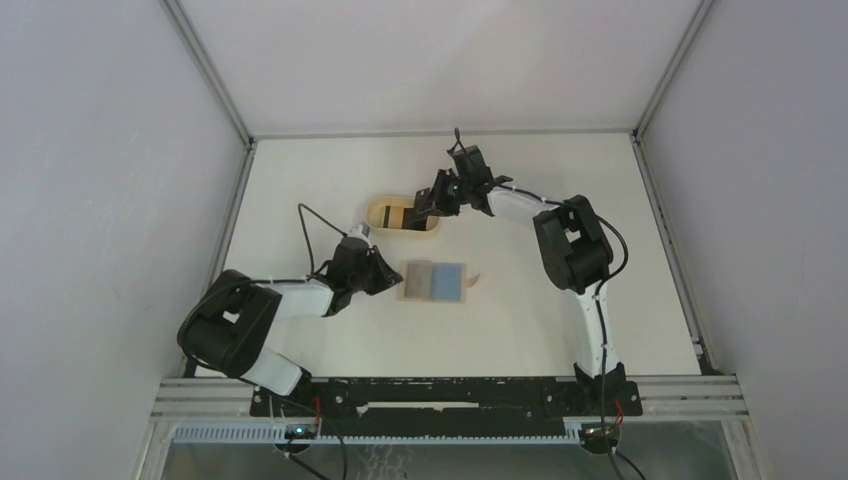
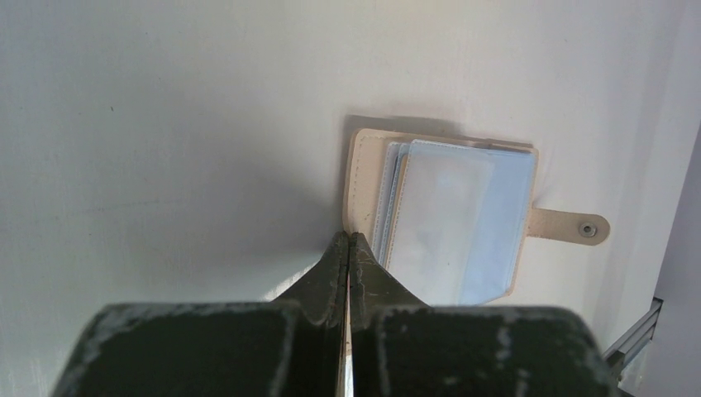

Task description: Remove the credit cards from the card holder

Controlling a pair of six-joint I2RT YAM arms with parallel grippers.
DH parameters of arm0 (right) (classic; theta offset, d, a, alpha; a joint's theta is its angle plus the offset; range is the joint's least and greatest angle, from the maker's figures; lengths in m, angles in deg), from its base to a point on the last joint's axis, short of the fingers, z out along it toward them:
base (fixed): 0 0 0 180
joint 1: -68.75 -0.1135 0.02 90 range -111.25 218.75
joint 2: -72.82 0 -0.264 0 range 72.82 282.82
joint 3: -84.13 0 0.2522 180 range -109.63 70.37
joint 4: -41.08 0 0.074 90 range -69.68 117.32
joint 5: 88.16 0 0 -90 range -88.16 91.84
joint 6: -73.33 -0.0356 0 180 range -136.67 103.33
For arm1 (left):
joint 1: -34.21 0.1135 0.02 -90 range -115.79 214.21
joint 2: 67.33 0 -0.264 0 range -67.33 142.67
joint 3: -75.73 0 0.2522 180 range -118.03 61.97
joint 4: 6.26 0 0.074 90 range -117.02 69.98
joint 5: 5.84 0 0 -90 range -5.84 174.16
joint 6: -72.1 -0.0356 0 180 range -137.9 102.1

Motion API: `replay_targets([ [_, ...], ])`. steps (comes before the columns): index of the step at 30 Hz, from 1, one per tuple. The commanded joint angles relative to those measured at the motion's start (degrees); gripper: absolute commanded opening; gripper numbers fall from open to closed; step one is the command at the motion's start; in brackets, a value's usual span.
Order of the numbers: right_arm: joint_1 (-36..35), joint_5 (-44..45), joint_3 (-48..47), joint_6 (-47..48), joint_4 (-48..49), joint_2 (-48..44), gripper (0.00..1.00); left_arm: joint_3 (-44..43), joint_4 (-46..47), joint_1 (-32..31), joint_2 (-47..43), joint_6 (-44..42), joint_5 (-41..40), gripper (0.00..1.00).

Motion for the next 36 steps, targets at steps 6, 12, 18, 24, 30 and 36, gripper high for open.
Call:
replay_targets([
  [6, -0.4, -0.4, -2.8, 3.7, -2.6, 1.9, 0.16, 2.1, -10.8, 0.1, 4.1, -1.8, -1.9, 0.0],
  [12, -0.4, 0.8, -3.3, 5.1, -5.2, 0.8, 0.34, 2.0, -11.0, 0.1, 4.2, -1.8, -1.8, 0.0],
  [18, -0.1, 4.9, -4.7, 6.7, -8.2, -3.8, 0.82, 1.8, -11.2, 0.2, 4.4, -1.8, -1.8, 0.0],
  [24, -3.7, 5.4, -15.6, 8.4, -13.3, -2.1, 0.91, 1.3, -11.4, 0.1, 4.9, -1.8, -1.6, 0.0],
  [30, -7.0, 5.2, -23.4, 6.8, -15.7, 4.7, 0.92, 1.8, -11.6, 0.1, 4.3, -1.8, -1.9, 0.0],
  [36, -9.3, 5.1, -29.9, 5.5, -18.2, 10.4, 0.92, 1.9, -11.7, 0.2, 4.0, -2.1, -1.9, 0.0],
])
